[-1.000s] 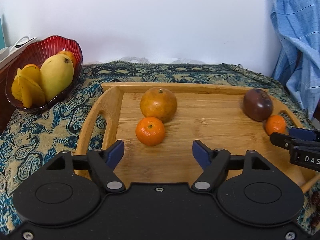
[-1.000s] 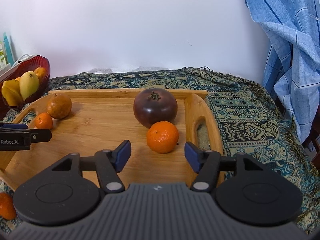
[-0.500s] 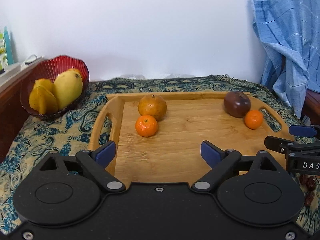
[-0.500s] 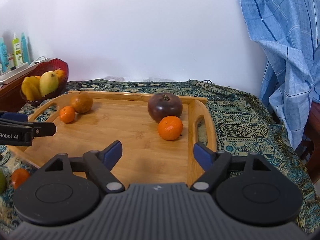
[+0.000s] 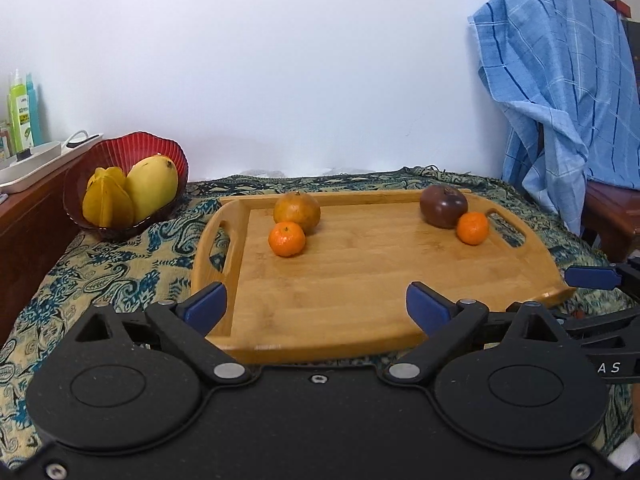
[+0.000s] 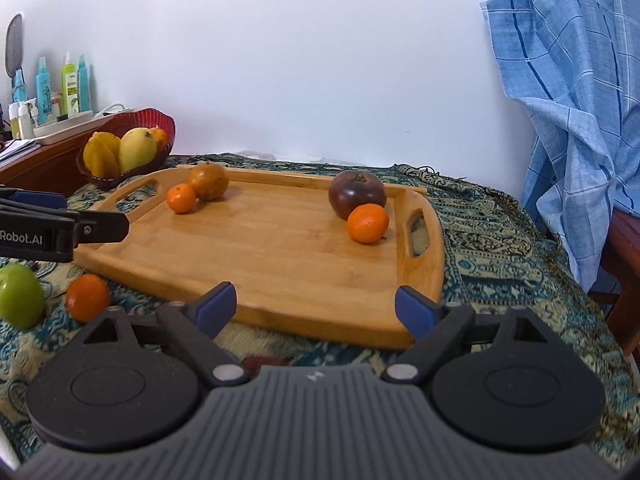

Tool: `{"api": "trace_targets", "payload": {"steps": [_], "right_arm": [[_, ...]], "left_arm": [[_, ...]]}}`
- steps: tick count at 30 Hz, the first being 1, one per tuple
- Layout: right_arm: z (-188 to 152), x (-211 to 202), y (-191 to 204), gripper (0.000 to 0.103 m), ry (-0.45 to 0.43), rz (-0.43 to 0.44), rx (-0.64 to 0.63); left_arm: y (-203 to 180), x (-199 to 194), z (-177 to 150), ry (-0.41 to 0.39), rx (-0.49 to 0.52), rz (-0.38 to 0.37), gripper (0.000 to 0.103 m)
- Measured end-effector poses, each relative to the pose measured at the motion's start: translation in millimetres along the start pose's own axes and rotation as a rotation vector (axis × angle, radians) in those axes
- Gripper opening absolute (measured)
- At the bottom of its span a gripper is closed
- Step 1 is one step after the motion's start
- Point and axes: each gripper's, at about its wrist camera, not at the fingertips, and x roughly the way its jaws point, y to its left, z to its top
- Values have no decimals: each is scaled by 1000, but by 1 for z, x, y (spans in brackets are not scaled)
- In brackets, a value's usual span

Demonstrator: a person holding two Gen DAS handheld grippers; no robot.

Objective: Organize fruits
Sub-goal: 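Grasp a mandarin on the cloth with the left tool while the right tool grasps a red jujube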

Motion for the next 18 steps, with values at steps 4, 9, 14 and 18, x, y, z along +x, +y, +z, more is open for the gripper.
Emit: {"api": "trace_targets", "payload": {"steps": [4, 9, 14, 18], "right_arm": [[-11, -8, 8, 95, -7, -11, -9], [-22, -12, 18, 95, -18, -23, -17], [-28, -12, 25, 94, -20, -29, -9], [-31, -12, 28, 89, -20, -26, -7]], "left_arm": [[-2, -11, -14, -11, 15, 10, 97], [-2, -19, -28, -14, 21, 3, 97], [-5, -21, -40, -7, 27, 7, 97], [-4, -20, -46, -10, 22, 4, 95]]}}
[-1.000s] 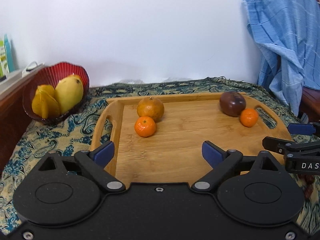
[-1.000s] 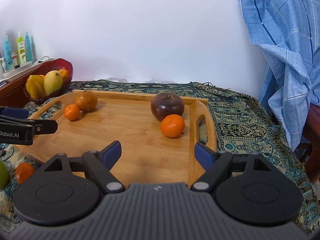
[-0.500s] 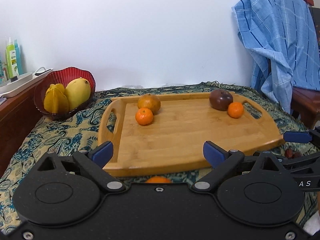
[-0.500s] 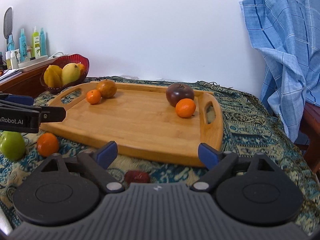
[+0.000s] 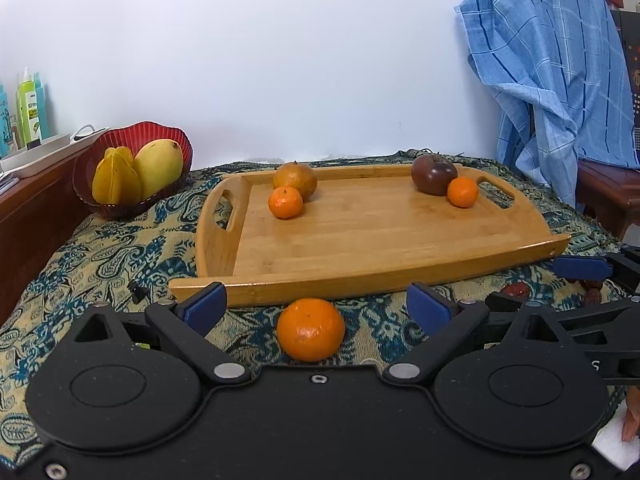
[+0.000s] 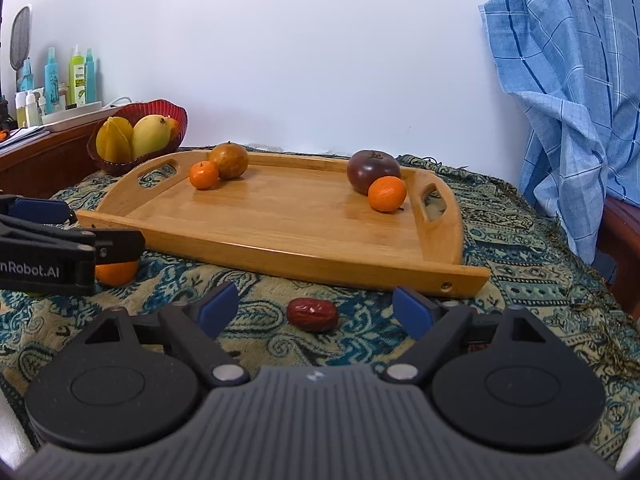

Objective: Organize fruits
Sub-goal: 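Grasp a mandarin on the cloth with the left tool while the right tool grasps a red jujube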

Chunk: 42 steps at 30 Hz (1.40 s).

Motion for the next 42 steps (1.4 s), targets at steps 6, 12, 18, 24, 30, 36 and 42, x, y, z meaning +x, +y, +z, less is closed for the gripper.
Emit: {"api": "trace_targets", "payload": {"steps": [6, 12, 18, 24, 30, 36, 42], "right_arm": [[-2, 1, 0, 81, 1, -6, 15], [-4, 6, 1, 73, 15, -5, 12], [-6, 6, 4, 63, 19, -1, -4], [-6, 7, 3, 55, 24, 4, -2], [-6, 6, 4, 50, 23, 10, -7], [-3, 3, 3, 49, 20, 15, 4], [-4, 6, 3, 47, 38, 10, 20]], "left_arm": [[3, 2, -5, 17, -25, -18, 80], [-2, 5, -8, 26, -9, -16, 70], [-4, 10, -9, 41, -41, -9, 64], [-7, 14, -7, 49, -35, 23, 65], [-14, 19, -6, 79, -5, 46, 64], [-15, 25, -1, 120, -4, 51, 64], [-16, 27, 1, 126, -4, 50, 60]]}}
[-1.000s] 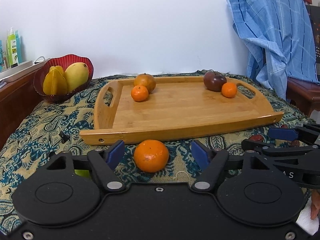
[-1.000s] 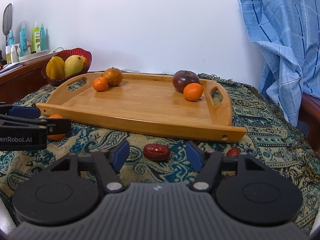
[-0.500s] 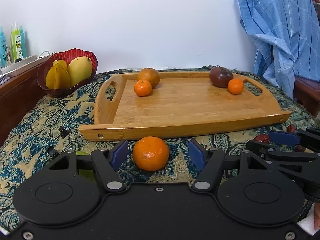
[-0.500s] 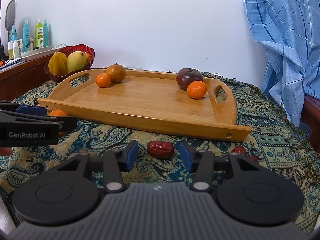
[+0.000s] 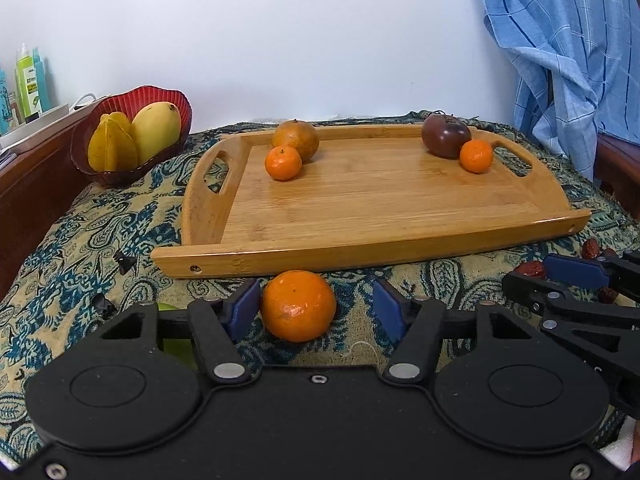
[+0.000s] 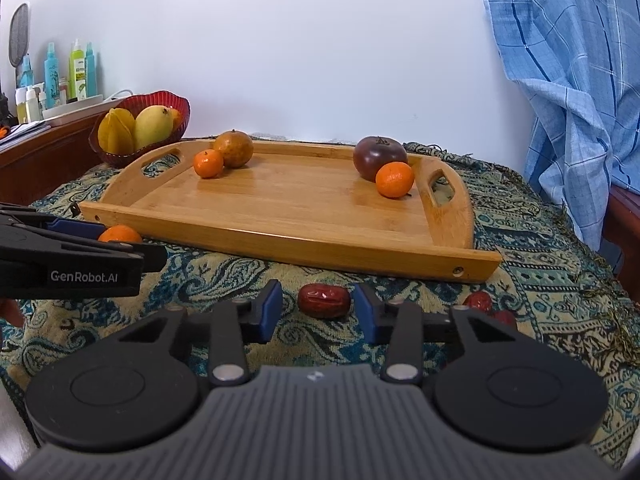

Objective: Organize fruits
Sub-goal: 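Grasp a mandarin on the cloth with the left tool while the right tool grasps a red jujube, then carry the mandarin with the left tool while the right tool carries the jujube over the tray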

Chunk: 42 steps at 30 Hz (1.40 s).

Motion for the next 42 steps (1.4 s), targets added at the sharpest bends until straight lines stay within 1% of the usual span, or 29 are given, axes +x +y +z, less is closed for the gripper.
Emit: {"api": "trace_targets", "payload": {"steps": [5, 7, 9, 11, 15, 16, 17, 25, 31, 36, 42], "right_arm": [[-1, 2, -1, 43, 12, 5, 6], [-1, 2, -1, 41, 16, 9, 4], [-1, 3, 0, 40, 18, 13, 0], [-1, 4, 0, 39, 22, 15, -6], [0, 4, 2, 37, 26, 15, -15], [0, 4, 2, 36, 27, 16, -14], [1, 4, 1, 34, 27, 17, -11], [5, 0, 0, 34, 15, 24, 2], [8, -4, 2, 33, 8, 38, 7], [14, -9, 6, 33, -14, 49, 9], [28, -10, 7, 33, -29, 56, -1]], "left_arm": [[0, 1, 1, 3, 3, 4, 59], [-1, 1, 2, 14, 11, 11, 54], [-1, 1, 3, 25, 18, 20, 51], [2, 2, 5, 30, 8, 16, 50], [7, 2, 7, 32, -10, 14, 40], [8, 2, 8, 31, -11, 14, 39], [9, 2, 8, 32, -13, 11, 39], [8, -3, 9, 18, -28, 0, 38], [0, -14, 10, -10, -6, -11, 38], [-2, -19, 17, -18, -9, -23, 38], [2, -22, 33, -47, -14, -24, 38]]}}
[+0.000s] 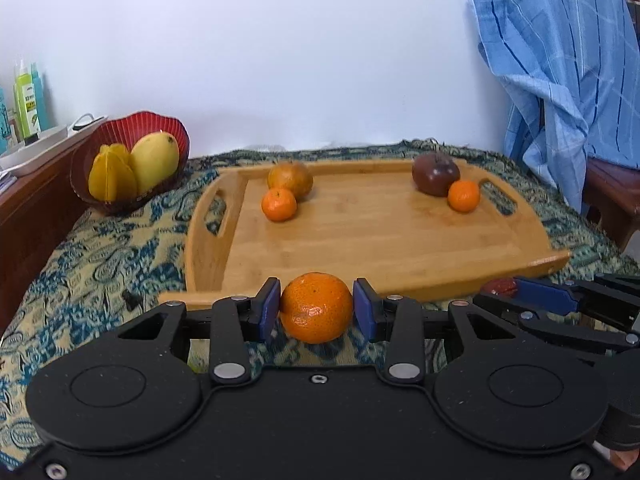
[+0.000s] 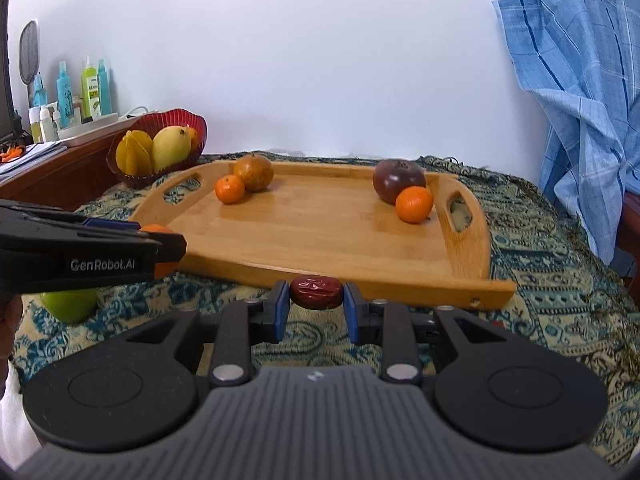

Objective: Organize fruits
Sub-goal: 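Carry the mandarin with the left tool while the right tool carries the jujube over the tray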

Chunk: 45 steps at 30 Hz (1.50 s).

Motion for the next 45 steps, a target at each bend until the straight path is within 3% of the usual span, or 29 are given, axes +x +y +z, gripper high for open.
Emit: {"api": "trace_targets", "payload": {"steps": [16, 33, 45], "right_arm": [[32, 32, -18, 33, -31, -93, -54], [42, 89, -68, 34, 47, -143, 52], [44, 107, -81, 34, 76, -149, 68]], "left_arm": [[32, 38, 39, 3, -85, -11, 38], [55, 104, 54, 43, -139, 6, 38], [58, 124, 56, 50, -139, -6, 38]]}}
